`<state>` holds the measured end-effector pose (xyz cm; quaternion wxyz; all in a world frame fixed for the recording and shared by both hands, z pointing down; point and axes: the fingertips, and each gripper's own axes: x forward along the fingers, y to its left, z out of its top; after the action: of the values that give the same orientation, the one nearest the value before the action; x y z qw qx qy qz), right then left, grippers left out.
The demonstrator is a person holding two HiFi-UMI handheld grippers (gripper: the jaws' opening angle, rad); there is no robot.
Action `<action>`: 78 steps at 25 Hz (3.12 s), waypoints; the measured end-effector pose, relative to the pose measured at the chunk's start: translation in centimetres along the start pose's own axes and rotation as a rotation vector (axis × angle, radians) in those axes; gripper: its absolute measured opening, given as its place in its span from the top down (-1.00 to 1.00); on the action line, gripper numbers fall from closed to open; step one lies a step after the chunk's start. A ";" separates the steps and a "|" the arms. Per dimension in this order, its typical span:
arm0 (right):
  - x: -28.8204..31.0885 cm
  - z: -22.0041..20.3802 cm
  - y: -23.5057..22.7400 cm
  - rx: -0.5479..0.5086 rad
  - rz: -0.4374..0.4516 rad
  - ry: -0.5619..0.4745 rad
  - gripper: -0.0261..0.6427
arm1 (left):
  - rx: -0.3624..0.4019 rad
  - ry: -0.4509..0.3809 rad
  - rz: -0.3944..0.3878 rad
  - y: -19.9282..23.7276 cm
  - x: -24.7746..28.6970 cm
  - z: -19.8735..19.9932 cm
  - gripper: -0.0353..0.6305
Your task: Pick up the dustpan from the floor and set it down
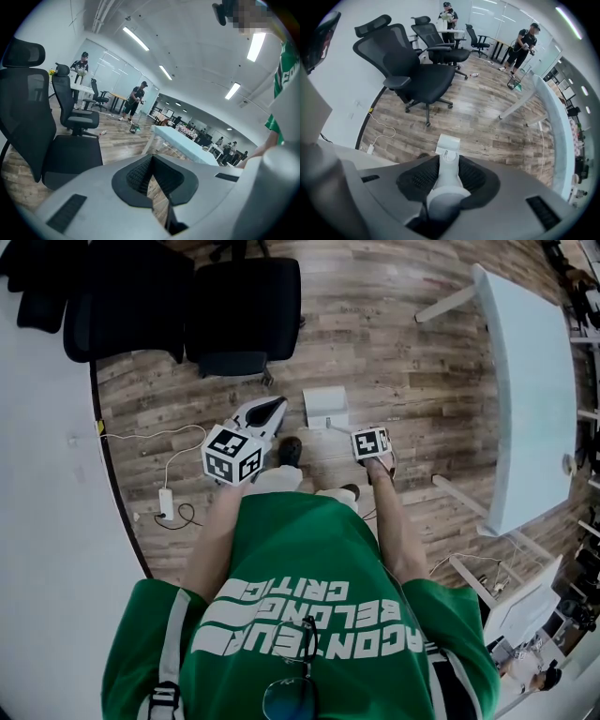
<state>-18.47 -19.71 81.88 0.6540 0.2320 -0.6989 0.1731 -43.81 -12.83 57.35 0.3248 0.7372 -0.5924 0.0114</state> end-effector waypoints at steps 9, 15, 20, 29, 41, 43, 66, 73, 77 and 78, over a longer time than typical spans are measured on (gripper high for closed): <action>-0.6 0.8 -0.1 0.047 0.074 0.005 0.44 | -0.002 -0.007 -0.006 0.0 0.6 0.3 0.91; -3.2 1.8 -0.4 0.082 0.098 -0.054 0.39 | 0.003 -0.013 -0.009 -0.5 0.8 0.5 0.92; -6.8 2.2 -0.9 0.118 0.133 -0.145 0.35 | 0.021 -0.018 -0.042 -2.5 2.0 1.2 0.92; -14.5 1.6 -2.7 0.169 0.168 -0.388 0.35 | 0.065 0.005 -0.108 -8.1 4.7 0.5 0.92; -25.1 -3.4 -9.8 0.270 0.053 -0.739 0.53 | 0.158 0.036 -0.187 -17.0 8.7 0.0 0.92; -26.2 -4.8 -10.8 0.289 0.033 -0.770 0.59 | 0.167 0.036 -0.193 -18.4 9.1 -0.1 0.92; -30.0 -19.0 -13.8 0.416 -0.015 -0.868 0.90 | 0.187 0.091 -0.258 -29.8 8.6 -6.5 0.92; -30.0 -19.8 -13.8 0.442 -0.013 -0.879 0.90 | 0.195 0.092 -0.252 -29.9 8.1 -6.9 0.92; -29.9 -19.9 -13.3 0.440 -0.011 -0.876 0.90 | 0.197 0.089 -0.241 -29.6 7.8 -6.8 0.92; -29.9 -19.9 -13.2 0.437 -0.010 -0.875 0.90 | 0.198 0.088 -0.237 -29.5 7.8 -6.8 0.92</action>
<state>6.53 -16.92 53.06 0.2359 0.4182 -0.8543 0.1989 -13.00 -13.69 52.07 0.2753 0.8292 -0.4823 0.0635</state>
